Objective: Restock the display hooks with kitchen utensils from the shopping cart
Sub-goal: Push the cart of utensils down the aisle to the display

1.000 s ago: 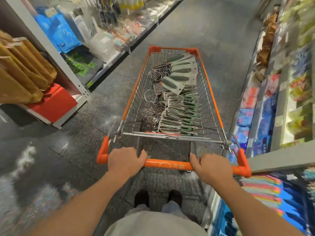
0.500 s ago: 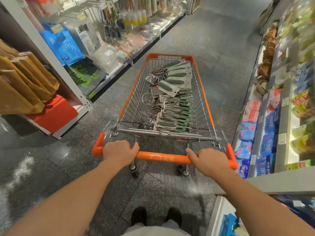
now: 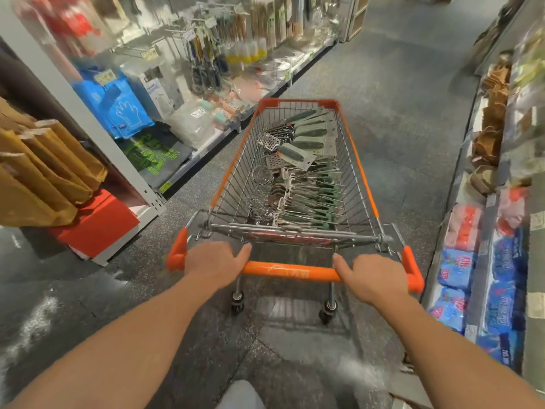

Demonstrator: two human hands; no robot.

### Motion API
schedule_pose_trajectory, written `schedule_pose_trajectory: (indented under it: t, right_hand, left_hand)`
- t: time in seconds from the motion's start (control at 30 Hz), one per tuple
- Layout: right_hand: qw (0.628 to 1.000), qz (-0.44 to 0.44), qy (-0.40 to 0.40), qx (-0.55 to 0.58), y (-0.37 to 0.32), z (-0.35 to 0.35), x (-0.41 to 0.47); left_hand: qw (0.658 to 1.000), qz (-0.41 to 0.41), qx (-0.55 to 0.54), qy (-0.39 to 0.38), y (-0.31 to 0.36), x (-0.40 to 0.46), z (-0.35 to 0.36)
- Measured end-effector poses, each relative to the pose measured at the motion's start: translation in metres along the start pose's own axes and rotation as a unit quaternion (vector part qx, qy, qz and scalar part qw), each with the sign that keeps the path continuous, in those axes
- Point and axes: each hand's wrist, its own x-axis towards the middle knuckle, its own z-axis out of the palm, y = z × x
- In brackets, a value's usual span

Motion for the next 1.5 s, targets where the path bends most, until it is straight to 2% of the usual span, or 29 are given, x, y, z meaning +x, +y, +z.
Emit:
schedule_pose_trajectory:
  t: [0.33,0.53,0.67,0.73,1.07,1.3,1.5]
  right_hand:
    - [0.998,0.066,-0.001,0.0,0.0,-0.052,0.164]
    - [0.996,0.073,-0.042,-0.02,-0.016,-0.091,0.248]
    - [0.99,0.127,-0.061,0.017,-0.014,-0.111,0.322]
    - [0.991,0.116,-0.066,0.013,-0.012,-0.119,0.357]
    - [0.977,0.201,-0.007,0.075,0.043,-0.178,0.555]
    - [0.977,0.187,-0.03,0.095,0.071,-0.228,0.687]
    - [0.974,0.201,0.009,0.103,0.106,-0.259,0.799]
  left_hand:
    - [0.999,0.048,0.002,0.019,0.015,0.184,-0.052]
    - [0.995,0.097,-0.001,0.002,0.01,0.3,-0.085]
    - [0.994,0.11,-0.025,-0.014,0.017,0.382,-0.117]
    - [0.993,0.114,-0.015,-0.015,0.022,0.423,-0.128]
    - [0.99,0.137,-0.011,-0.027,0.094,0.626,-0.202]
    - [0.99,0.137,-0.017,-0.014,0.132,0.767,-0.239]
    - [0.99,0.134,-0.024,-0.032,0.169,0.877,-0.281]
